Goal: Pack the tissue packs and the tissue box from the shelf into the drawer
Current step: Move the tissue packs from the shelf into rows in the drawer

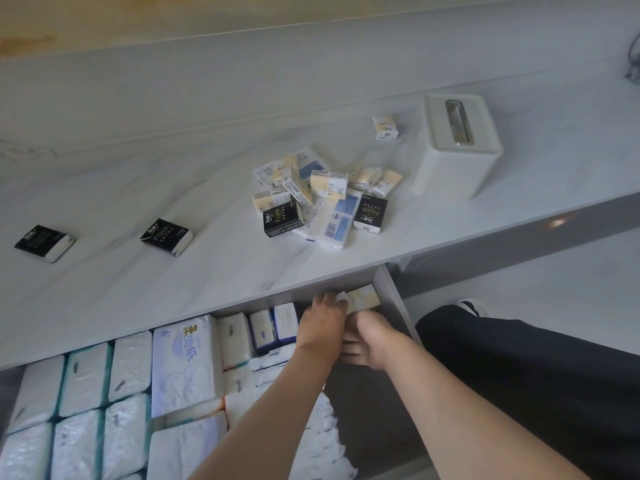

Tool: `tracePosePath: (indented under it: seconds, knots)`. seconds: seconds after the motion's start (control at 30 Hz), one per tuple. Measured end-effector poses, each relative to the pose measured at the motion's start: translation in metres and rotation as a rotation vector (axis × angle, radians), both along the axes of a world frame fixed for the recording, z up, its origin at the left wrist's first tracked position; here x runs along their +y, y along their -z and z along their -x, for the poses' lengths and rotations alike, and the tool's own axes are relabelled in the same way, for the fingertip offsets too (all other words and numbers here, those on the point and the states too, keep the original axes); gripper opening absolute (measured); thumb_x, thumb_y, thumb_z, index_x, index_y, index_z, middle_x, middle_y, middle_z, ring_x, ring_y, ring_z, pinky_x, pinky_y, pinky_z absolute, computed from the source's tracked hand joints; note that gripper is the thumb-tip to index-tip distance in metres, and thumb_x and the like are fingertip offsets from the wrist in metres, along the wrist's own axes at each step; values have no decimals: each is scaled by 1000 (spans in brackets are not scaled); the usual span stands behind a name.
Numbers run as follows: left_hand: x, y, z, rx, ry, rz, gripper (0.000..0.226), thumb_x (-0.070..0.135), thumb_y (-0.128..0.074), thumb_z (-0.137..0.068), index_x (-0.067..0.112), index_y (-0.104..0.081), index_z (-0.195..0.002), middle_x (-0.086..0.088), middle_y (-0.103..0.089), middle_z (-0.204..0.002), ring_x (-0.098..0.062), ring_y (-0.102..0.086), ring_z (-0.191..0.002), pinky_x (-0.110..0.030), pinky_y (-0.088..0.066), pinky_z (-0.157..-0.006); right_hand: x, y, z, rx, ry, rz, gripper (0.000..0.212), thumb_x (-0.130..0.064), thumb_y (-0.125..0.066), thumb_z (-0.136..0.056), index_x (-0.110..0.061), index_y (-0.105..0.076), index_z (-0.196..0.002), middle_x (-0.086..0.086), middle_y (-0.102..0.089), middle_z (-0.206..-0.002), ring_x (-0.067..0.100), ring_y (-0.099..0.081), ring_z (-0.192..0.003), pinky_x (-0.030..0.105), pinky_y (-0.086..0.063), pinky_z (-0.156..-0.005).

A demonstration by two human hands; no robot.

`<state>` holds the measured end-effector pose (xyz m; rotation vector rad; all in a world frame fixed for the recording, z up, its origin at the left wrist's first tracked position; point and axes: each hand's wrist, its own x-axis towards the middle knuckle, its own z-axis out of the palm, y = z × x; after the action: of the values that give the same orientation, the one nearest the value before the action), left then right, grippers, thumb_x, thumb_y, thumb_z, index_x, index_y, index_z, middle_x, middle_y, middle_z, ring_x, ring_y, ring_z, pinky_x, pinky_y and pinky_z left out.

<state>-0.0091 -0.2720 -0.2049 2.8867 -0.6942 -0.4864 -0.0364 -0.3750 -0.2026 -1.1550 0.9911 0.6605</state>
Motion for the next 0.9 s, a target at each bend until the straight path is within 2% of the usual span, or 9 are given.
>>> tracePosePath:
  seconds: [0.2, 0.3, 0.4, 0.47, 0.53, 0.6, 0.7, 0.77, 0.9]
  knots:
    - [4, -5, 2, -11, -47, 253, 54, -7, -63, -79, 14, -55, -128, -5, -48, -136, -24, -39, -128, -33, -46, -98, 4, -11, 0, -33, 10, 518, 33, -32, -41, -93, -11, -65, -88, 11, -71, -76, 28, -65, -57, 30, -50, -56]
    - [4, -13, 5, -64, -57, 388, 42, 2, -62, -82, 13, -59, -122, -4, -51, -132, -22, -42, -125, -27, -41, -99, 15, -12, 3, -231, 6, 723, 30, -39, -46, -87, -15, -63, -82, 12, -71, -84, 32, -67, -75, 37, -55, -67]
    - [4, -13, 5, -71, -87, 468, 31, 9, -62, -88, 15, -60, -118, -2, -54, -128, -19, -45, -122, -25, -40, -98, 17, -18, 11, -386, 51, 865, 16, -25, -51, -96, -14, -59, -88, 2, -64, -85, 24, -58, -79, 28, -39, -66]
    - [0, -12, 3, -36, -74, 479, 29, 13, -61, -90, 18, -60, -119, 0, -54, -129, -17, -47, -122, -27, -42, -100, 16, -14, 19, -534, -80, 979, 12, -15, -50, -96, -15, -62, -98, 3, -63, -95, 25, -61, -87, 29, -43, -70]
    - [-6, -9, -4, -8, -48, 477, 29, 14, -62, -88, 20, -63, -117, 1, -55, -132, -17, -50, -123, -28, -43, -101, 14, -6, 28, -611, -280, 1105, 28, -5, -52, -93, -11, -62, -118, 8, -56, -117, 28, -61, -100, 33, -48, -79]
    - [-12, -6, -10, 49, 47, 399, 31, 12, -59, -89, 17, -64, -118, -1, -50, -140, -19, -47, -130, -28, -39, -106, 9, 1, 36, -590, -503, 1197, 41, -1, -52, -91, -9, -55, -131, 9, -41, -137, 30, -55, -114, 35, -50, -85]
    - [-12, 1, -12, 108, 79, 287, 37, 27, -50, -93, 25, -60, -129, 3, -36, -151, -23, -38, -136, -35, -36, -110, 2, 4, 43, -468, -753, 1116, 64, 0, -47, -94, -13, -27, -153, 7, -6, -162, 28, -32, -142, 36, -41, -107]
    - [-7, 5, -12, 49, 86, 264, 38, 27, -54, -91, 29, -60, -128, 3, -39, -145, -23, -41, -132, -36, -40, -105, 1, 6, 39, -413, -836, 1083, 74, 2, -45, -94, -12, -11, -158, 5, 9, -165, 27, -25, -146, 35, -35, -113]
    - [10, 3, -13, -58, 55, 124, 47, 3, -60, -84, 20, -58, -128, -4, -45, -137, -26, -45, -124, -38, -45, -98, 5, 10, 25, -383, -856, 1127, 81, 0, -49, -91, -6, -3, -158, 9, 14, -165, 31, -23, -147, 38, -39, -110]
